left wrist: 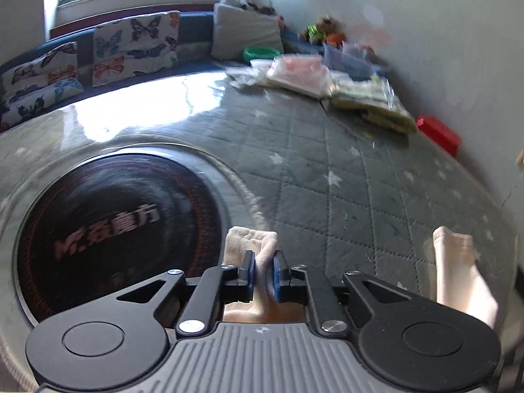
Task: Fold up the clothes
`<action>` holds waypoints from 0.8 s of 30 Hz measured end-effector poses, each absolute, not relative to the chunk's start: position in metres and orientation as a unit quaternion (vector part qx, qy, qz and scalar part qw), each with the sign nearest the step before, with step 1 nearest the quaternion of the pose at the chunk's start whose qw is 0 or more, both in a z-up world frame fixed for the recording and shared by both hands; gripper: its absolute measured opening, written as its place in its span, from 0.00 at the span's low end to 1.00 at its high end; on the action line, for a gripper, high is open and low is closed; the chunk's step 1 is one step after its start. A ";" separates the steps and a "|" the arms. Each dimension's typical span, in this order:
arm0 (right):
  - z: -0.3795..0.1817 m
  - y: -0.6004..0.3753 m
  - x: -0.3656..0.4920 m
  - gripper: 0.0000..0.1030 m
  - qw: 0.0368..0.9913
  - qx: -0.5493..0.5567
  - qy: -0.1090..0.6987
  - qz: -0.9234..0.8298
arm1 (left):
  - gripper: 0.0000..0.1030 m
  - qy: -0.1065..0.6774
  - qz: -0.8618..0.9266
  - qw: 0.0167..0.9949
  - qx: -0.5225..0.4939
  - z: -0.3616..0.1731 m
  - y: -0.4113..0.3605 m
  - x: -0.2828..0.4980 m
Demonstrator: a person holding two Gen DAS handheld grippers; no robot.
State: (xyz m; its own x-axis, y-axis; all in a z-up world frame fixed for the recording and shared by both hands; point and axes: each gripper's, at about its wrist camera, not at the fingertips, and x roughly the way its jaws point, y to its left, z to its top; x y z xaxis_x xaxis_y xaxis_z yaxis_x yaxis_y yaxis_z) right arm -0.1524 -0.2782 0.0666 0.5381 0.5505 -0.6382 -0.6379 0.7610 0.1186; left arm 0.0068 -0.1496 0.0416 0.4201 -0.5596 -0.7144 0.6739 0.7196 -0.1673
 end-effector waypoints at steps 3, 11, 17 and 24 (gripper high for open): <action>0.083 -0.307 -0.142 0.24 0.888 0.010 0.331 0.319 | 0.11 0.377 -0.365 0.851 0.029 0.052 -0.118 0.003; 0.058 -0.340 -0.096 0.24 0.894 0.059 0.396 0.203 | 0.11 0.322 -0.384 0.863 -0.059 0.073 -0.041 -0.026; 0.033 -0.327 -0.075 0.23 0.865 0.067 0.446 0.221 | 0.11 0.317 -0.379 0.867 -0.071 0.069 -0.003 -0.049; 0.036 -0.297 -0.087 0.07 0.865 -0.028 0.438 0.244 | 0.11 0.336 -0.363 0.866 -0.077 0.054 0.018 -0.058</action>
